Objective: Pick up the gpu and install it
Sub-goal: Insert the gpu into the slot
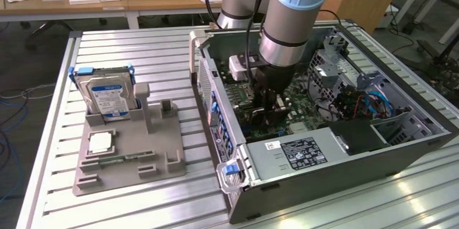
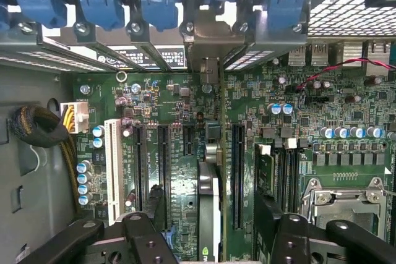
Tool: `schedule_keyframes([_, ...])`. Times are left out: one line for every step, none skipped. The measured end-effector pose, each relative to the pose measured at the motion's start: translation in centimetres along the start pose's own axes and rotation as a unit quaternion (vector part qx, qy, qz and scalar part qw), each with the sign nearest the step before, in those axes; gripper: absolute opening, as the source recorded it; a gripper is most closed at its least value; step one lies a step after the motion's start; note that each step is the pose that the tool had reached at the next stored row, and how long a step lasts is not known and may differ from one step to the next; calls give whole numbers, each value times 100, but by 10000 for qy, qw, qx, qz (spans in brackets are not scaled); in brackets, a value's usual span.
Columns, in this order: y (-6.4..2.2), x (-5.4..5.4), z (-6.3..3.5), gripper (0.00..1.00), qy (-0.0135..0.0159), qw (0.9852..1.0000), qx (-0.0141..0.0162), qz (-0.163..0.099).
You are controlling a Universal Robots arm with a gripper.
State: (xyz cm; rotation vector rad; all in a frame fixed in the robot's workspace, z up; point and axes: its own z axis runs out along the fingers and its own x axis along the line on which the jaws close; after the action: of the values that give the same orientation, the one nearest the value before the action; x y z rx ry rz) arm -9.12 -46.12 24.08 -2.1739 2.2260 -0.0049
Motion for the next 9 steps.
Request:
schedule_keyframes([0,0,-9,69,-1,10000,1,0])
schedule_keyframes([-1,-1,-23,69,-2,10000,1,0])
schedule_keyframes([-1,-1,-39,69,-2,10000,1,0])
schedule_keyframes([-1,-1,-57,69,-2,10000,1,0])
schedule_keyframes([-2,-2,-78,69,-2,10000,1,0])
schedule_keyframes([-3,-2,-99,69,-2,10000,1,0])
schedule_keyframes([-3,-3,-122,69,-2,10000,1,0])
schedule_keyframes([-4,-3,-146,69,-2,10000,1,0])
schedule_keyframes([-4,-4,-171,69,-2,10000,1,0])
